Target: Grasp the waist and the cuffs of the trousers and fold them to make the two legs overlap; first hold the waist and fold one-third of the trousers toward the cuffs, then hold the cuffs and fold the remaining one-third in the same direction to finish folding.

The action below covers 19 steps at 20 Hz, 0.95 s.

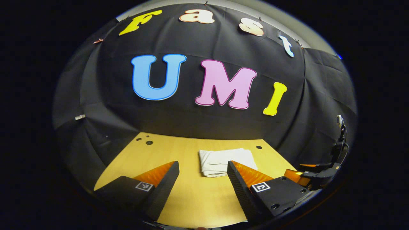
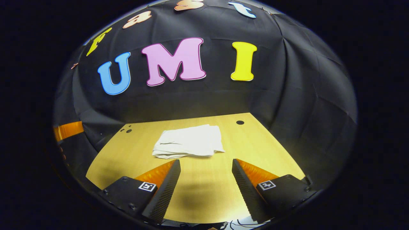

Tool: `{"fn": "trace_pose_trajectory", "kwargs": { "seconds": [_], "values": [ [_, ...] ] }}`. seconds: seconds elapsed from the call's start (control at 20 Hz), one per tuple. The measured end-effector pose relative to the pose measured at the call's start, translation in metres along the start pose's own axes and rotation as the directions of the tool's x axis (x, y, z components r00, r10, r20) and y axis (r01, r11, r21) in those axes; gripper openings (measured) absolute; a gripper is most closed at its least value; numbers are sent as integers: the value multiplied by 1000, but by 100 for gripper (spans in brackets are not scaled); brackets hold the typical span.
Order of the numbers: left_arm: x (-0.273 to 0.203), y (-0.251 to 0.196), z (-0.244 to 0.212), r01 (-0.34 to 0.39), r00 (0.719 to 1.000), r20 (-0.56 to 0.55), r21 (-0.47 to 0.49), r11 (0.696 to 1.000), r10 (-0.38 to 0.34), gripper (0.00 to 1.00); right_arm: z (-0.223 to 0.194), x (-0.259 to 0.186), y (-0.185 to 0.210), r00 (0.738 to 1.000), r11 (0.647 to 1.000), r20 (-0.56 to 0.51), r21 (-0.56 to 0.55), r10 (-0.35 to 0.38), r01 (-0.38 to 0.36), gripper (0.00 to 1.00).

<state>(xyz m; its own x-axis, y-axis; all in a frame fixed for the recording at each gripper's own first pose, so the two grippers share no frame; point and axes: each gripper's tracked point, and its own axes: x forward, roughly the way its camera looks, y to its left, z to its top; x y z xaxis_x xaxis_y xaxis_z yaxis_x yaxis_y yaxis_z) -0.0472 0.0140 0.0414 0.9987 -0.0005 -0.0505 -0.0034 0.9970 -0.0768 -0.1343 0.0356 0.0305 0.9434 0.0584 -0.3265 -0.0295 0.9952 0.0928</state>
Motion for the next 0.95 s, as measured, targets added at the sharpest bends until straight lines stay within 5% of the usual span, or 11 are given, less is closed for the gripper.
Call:
{"fn": "trace_pose_trajectory", "kwargs": {
  "seconds": [0.35,0.95],
  "values": [
    [-50,39,-21,-38,997,69,-52,998,41,96,-18,-30,56,999,998,11,-51,44,-43,99],
    [-32,19,-43,54,998,14,35,998,-55,96,-42,-51,68,999,997,-19,-69,32,-33,99]
  ]
}}
